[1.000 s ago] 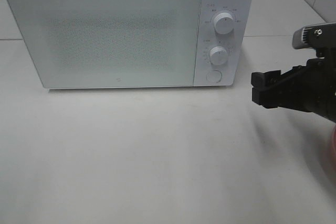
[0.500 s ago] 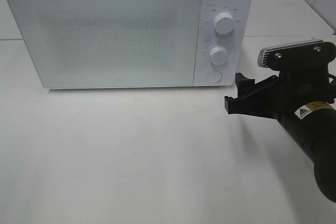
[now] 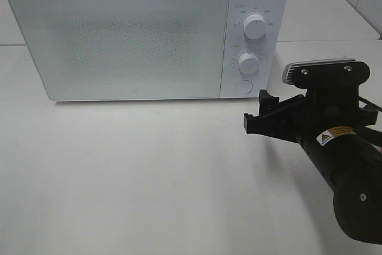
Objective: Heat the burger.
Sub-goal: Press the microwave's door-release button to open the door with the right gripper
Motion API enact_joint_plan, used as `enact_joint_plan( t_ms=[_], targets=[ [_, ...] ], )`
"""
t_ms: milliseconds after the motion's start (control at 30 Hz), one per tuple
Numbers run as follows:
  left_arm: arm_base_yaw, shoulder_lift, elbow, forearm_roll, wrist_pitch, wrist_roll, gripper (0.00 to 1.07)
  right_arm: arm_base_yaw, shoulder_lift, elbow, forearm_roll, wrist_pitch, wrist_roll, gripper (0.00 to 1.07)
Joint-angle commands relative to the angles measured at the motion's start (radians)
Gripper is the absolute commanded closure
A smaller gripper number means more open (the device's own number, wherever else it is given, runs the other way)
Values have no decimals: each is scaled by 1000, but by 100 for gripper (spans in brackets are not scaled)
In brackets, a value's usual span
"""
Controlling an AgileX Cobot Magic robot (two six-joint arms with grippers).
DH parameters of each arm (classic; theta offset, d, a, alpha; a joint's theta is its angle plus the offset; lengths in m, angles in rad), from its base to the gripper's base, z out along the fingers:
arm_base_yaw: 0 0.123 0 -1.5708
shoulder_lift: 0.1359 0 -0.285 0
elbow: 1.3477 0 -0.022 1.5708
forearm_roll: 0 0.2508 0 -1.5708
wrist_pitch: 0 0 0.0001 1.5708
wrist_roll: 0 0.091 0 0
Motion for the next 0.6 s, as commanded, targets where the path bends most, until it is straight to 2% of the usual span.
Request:
enact_joint_plan(
  t_ms=[33,300,600],
  targets=[
    [3,-20,0,-7,-15,0,6,3,3,-15,-13,-55,12,32],
    [3,-20,0,-7,-15,0,6,3,3,-15,-73,-56,35,32],
    [3,-20,0,-7,-15,0,6,0,3,-15,-73,-81,54,32]
  ],
)
